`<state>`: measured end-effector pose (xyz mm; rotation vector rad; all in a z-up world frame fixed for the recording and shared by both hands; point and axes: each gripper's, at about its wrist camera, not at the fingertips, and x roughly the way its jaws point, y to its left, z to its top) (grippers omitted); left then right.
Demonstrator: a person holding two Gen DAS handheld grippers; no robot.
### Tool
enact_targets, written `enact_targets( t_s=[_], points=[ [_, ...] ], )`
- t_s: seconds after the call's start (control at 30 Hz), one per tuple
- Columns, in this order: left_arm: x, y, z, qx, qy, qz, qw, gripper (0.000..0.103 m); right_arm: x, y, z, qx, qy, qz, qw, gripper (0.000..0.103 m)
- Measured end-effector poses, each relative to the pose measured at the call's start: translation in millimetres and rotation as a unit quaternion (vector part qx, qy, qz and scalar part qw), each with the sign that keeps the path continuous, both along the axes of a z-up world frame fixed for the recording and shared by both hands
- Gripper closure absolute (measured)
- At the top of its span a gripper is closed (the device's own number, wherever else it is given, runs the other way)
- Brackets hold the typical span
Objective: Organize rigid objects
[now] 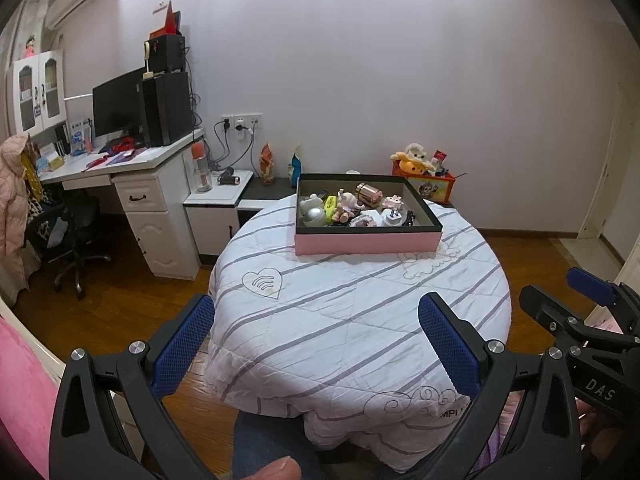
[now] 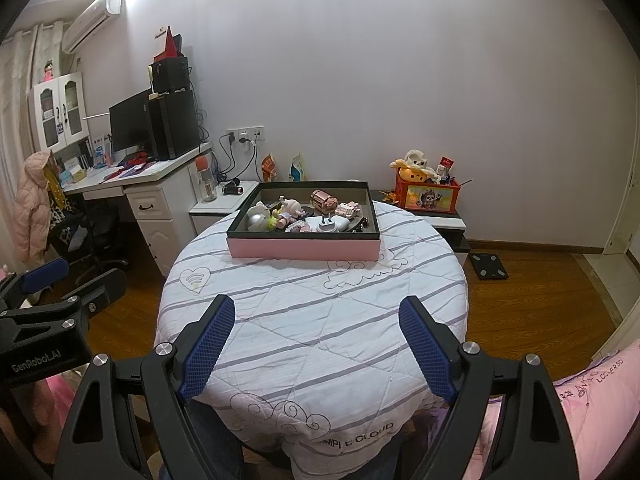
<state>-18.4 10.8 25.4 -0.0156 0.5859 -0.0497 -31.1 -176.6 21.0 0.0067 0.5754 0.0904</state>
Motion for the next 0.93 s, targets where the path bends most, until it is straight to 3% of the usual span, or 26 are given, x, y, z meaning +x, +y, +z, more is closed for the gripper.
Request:
enact_targets(
  t_s=[0.93],
  points=[
    [1.5,0.3,-0.6,0.000,0.002,-0.005,1.0000,0.000,2.9,-0.3,0.9,-0.002,0.001,0.001,1.000,0.017]
  ],
)
